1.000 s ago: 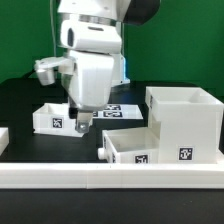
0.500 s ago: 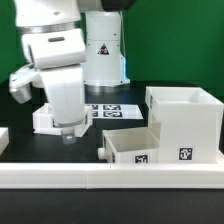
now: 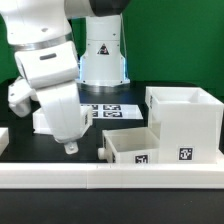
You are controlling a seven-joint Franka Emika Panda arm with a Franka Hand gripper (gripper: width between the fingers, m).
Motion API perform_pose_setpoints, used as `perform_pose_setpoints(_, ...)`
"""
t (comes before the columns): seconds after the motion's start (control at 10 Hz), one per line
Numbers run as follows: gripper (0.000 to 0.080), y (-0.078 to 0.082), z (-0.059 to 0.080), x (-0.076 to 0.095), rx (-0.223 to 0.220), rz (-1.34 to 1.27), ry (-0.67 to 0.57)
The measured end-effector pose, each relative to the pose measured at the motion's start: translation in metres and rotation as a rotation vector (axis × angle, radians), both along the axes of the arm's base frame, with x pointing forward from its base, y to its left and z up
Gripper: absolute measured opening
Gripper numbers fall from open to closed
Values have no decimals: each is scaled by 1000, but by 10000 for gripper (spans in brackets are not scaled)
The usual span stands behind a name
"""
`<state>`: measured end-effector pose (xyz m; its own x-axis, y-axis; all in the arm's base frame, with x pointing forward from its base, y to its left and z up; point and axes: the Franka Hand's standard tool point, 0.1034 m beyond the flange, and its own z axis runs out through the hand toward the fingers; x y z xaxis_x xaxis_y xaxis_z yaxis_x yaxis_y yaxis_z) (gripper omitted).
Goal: Assemble drawer
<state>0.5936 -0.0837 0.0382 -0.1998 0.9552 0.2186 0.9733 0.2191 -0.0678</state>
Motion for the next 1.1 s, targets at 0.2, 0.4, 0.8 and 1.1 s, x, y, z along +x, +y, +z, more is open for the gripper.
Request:
perform_pose_setpoints(0.2,649,17,-7,-1,18,9,9)
perform_pose_setpoints(0.4,649,18,-8,-1,19,10,6)
perform_pose_setpoints(0.8,649,15,-15,-4,12,-1,-20)
perform_pose_setpoints(1.1,649,19,-22,-5,-3,-12,-81)
